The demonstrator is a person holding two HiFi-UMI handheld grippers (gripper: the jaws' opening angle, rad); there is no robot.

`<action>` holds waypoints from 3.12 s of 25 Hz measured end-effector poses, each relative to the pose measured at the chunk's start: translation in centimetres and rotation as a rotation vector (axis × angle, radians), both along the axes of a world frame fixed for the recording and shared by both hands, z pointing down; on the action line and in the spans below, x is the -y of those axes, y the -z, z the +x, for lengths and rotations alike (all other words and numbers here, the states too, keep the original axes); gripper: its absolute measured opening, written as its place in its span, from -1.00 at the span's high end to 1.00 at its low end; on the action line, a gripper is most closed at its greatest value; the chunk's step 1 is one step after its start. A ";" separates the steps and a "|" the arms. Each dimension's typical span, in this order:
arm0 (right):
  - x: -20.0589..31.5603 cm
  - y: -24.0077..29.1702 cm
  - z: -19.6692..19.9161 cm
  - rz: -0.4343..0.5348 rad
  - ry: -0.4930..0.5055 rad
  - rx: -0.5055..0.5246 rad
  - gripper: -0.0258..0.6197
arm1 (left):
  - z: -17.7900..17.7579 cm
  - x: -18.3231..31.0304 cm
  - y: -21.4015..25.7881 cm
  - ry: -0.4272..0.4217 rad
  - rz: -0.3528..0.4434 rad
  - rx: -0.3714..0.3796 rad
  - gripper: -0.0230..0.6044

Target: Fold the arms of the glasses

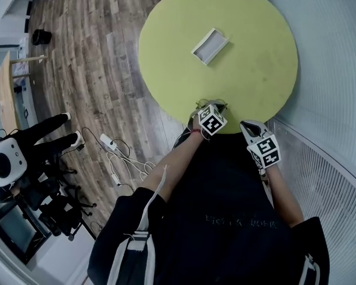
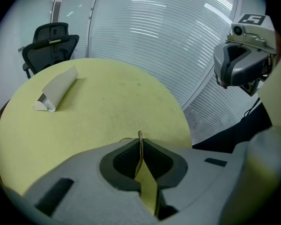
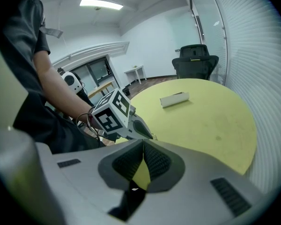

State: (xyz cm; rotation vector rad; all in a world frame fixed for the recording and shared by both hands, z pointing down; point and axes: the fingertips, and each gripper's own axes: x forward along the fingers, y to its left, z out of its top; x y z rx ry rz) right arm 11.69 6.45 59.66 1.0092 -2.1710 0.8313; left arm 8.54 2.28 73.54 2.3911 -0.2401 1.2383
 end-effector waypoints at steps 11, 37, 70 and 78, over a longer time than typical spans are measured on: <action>-0.1 0.2 0.2 0.003 0.007 -0.012 0.83 | 0.2 0.7 0.0 0.041 0.017 -0.017 0.82; 1.3 1.1 -4.9 0.116 0.074 0.096 0.83 | -9.2 2.0 15.7 0.357 0.184 -0.488 0.87; 3.4 11.5 -7.2 0.324 0.084 0.223 0.83 | -12.6 1.9 25.5 0.395 0.378 -0.606 0.86; 3.1 11.3 -7.7 0.328 0.153 0.198 0.83 | -13.2 1.9 24.8 0.439 0.392 -0.575 0.86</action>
